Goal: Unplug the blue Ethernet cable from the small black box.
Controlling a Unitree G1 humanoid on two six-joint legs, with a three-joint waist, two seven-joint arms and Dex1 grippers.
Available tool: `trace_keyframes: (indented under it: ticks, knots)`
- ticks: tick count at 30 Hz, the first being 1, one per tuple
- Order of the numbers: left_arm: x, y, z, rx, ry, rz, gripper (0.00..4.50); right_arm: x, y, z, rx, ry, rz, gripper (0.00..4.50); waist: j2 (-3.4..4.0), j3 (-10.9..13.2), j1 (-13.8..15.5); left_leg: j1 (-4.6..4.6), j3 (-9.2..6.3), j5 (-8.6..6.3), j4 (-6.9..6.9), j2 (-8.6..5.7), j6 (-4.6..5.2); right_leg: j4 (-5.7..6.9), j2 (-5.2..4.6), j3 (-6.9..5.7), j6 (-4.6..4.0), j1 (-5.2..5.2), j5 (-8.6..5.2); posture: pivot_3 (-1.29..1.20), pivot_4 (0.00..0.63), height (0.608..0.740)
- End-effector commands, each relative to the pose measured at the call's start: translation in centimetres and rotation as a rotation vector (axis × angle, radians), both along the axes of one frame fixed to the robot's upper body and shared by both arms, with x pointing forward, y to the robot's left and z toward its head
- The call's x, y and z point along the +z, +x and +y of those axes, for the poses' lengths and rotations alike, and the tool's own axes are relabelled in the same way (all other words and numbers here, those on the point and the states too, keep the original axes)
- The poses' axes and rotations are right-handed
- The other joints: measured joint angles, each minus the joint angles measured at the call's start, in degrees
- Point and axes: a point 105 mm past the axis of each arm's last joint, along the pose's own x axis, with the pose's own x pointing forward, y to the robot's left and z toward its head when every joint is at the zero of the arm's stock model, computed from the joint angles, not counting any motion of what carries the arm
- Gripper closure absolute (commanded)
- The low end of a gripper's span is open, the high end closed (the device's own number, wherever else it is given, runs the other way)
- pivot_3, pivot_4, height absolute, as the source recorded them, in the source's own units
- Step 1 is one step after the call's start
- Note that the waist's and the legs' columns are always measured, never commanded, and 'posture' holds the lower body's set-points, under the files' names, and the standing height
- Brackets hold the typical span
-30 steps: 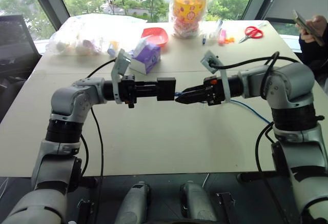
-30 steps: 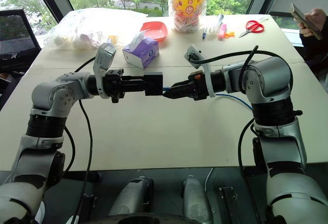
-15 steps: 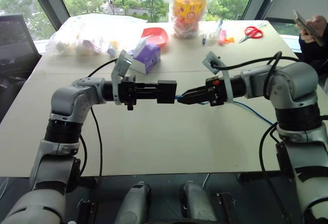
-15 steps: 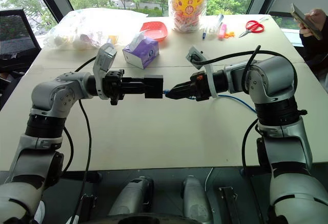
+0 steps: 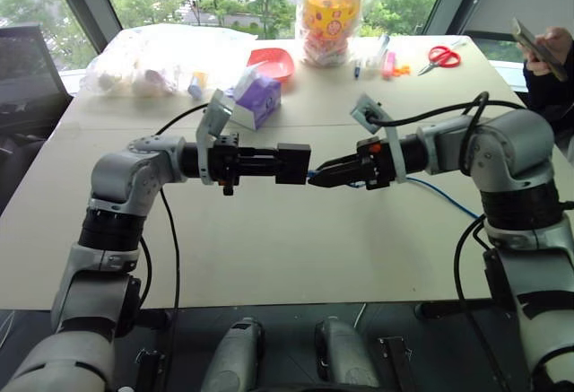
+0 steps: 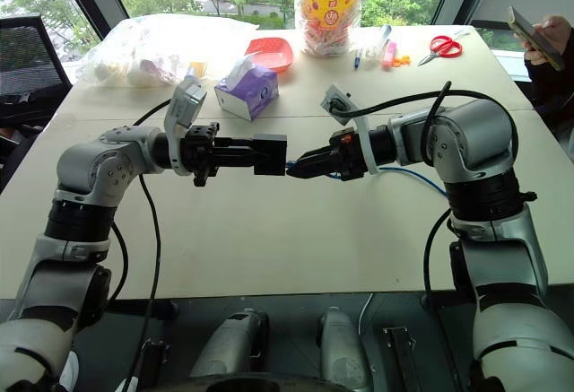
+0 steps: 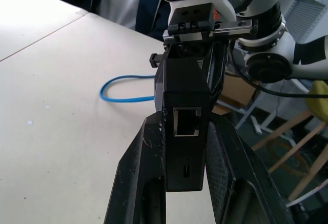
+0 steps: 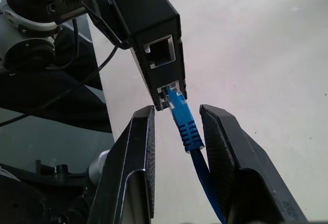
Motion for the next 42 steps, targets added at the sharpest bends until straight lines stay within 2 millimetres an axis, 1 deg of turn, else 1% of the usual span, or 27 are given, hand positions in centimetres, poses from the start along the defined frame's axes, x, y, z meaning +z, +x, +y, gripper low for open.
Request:
trace_keyframes:
  ticks: [1, 8, 10, 11, 12, 20, 25, 29, 32, 34, 35, 36, 37, 38, 42]
  knots:
    - [0.6, -0.19, -0.01, -0.008, 0.001, -0.056, 4.05, 1.66, -0.55, 0.38, 0.042, 0.012, -0.06, 3.07, 0.0, 0.0, 0.01, 0.0, 0.0, 0.0, 0.0, 0.0, 0.0, 0.0, 0.0, 0.0, 0.0, 0.0, 0.0, 0.0, 0.15, 0.74]
    - [0.65, -0.25, -0.17, -0.013, -0.003, -0.059, 4.05, 1.7, -0.57, 0.43, 0.045, 0.012, -0.062, 3.07, 0.0, 0.0, 0.01, 0.0, 0.0, 0.0, 0.0, 0.0, 0.0, 0.0, 0.0, 0.0, 0.0, 0.0, 0.0, 0.0, 0.15, 0.74]
    - [0.59, -0.31, -0.21, -0.016, -0.002, -0.061, 4.05, 1.67, -0.58, 0.57, 0.049, 0.012, -0.064, 3.61, 0.0, 0.0, 0.0, 0.0, 0.0, 0.0, 0.0, 0.0, 0.0, 0.0, 0.0, 0.0, 0.0, 0.0, 0.0, 0.0, 0.15, 0.74]
    - [0.56, -0.35, -0.22, -0.017, -0.001, -0.062, 4.05, 1.66, -0.58, 0.63, 0.05, 0.012, -0.065, 3.96, 0.0, 0.0, 0.0, 0.0, 0.0, 0.0, 0.0, 0.0, 0.0, 0.0, 0.0, 0.0, 0.0, 0.0, 0.0, 0.0, 0.15, 0.74]
    - [0.55, -0.36, -0.23, -0.018, -0.001, -0.062, 4.05, 1.69, -0.57, 0.71, 0.051, 0.013, -0.066, 4.43, 0.0, 0.0, 0.0, 0.0, 0.0, 0.0, 0.0, 0.0, 0.0, 0.0, 0.0, 0.0, 0.0, 0.0, 0.0, 0.0, 0.15, 0.74]
    - [0.52, -0.5, -0.15, -0.025, 0.002, -0.063, 4.05, 1.73, -0.55, 0.83, 0.056, 0.013, -0.07, 4.48, 0.0, 0.0, 0.0, 0.0, 0.0, 0.0, 0.0, 0.0, 0.0, 0.0, 0.0, 0.0, 0.0, 0.0, 0.0, 0.0, 0.15, 0.74]
    - [0.21, -0.98, -0.01, -0.049, 0.018, -0.057, 4.05, 1.71, -0.63, 0.86, 0.064, 0.005, -0.069, 4.48, 0.0, 0.0, -0.04, 0.0, 0.0, 0.0, 0.0, 0.0, 0.01, 0.0, 0.0, 0.0, 0.0, -0.01, 0.0, 0.0, 0.15, 0.74]
    - [0.34, -0.85, -0.02, -0.042, 0.013, -0.059, 4.05, 1.44, -0.72, 0.93, 0.091, -0.019, -0.145, 4.48, 0.0, 0.0, -0.03, -0.01, 0.0, -0.01, 0.0, 0.0, 0.01, 0.0, 0.0, 0.0, 0.0, -0.01, 0.0, 0.0, 0.15, 0.74]
    - [0.38, -0.81, -0.04, -0.041, 0.013, -0.061, 4.05, 1.28, -1.31, 1.01, 0.135, -0.018, -0.172, 4.48, -0.01, 0.01, 0.05, -0.01, 0.0, -0.01, 0.0, 0.0, 0.01, -0.01, 0.0, 0.0, 0.01, 0.0, -0.01, 0.0, 0.15, 0.74]
    - [0.4, -0.82, -0.05, -0.041, 0.011, -0.061, 4.05, 1.36, -1.4, 1.07, 0.143, -0.008, -0.188, 3.62, -0.01, 0.01, 0.04, -0.02, 0.0, -0.01, 0.01, 0.0, 0.01, -0.02, 0.0, -0.01, 0.01, 0.0, -0.01, 0.0, 0.15, 0.74]
    - [0.4, -0.83, -0.05, -0.041, 0.011, -0.062, 4.05, 1.32, -1.15, 1.01, 0.126, -0.014, -0.197, 3.3, -0.01, 0.01, 0.03, -0.02, 0.0, -0.01, 0.01, 0.0, 0.02, -0.02, 0.0, -0.01, 0.01, 0.0, -0.01, 0.0, 0.15, 0.74]
    - [0.41, -0.84, -0.05, -0.041, 0.011, -0.062, 4.05, 1.24, -0.81, 0.92, 0.103, -0.021, -0.193, 2.82, -0.01, 0.01, 0.03, -0.02, 0.0, -0.01, 0.02, 0.0, 0.02, -0.02, 0.0, 0.0, 0.01, 0.0, -0.01, 0.0, 0.15, 0.74]
    - [0.41, -0.86, -0.06, -0.042, 0.011, -0.062, 4.05, 1.19, -0.7, 0.86, 0.095, -0.025, -0.189, 2.24, -0.01, 0.01, 0.02, -0.01, 0.0, -0.01, 0.02, 0.0, 0.02, -0.02, 0.0, 0.0, 0.02, 0.0, -0.01, 0.0, 0.15, 0.74]
    - [0.4, -0.86, -0.06, -0.042, 0.011, -0.062, 4.05, 1.18, -0.76, 0.83, 0.099, -0.025, -0.186, 1.86, -0.01, 0.01, 0.0, -0.01, 0.0, -0.01, 0.03, 0.01, 0.02, -0.02, 0.0, 0.0, 0.01, 0.0, -0.01, 0.0, 0.15, 0.74]
    - [0.4, -0.88, -0.09, -0.043, 0.012, -0.063, 4.05, 1.31, -1.0, 0.83, 0.112, -0.017, -0.176, 1.86, -0.01, 0.01, 0.0, -0.01, 0.0, -0.01, 0.04, 0.01, 0.02, -0.01, 0.0, 0.0, 0.01, 0.0, -0.01, 0.0, 0.15, 0.74]
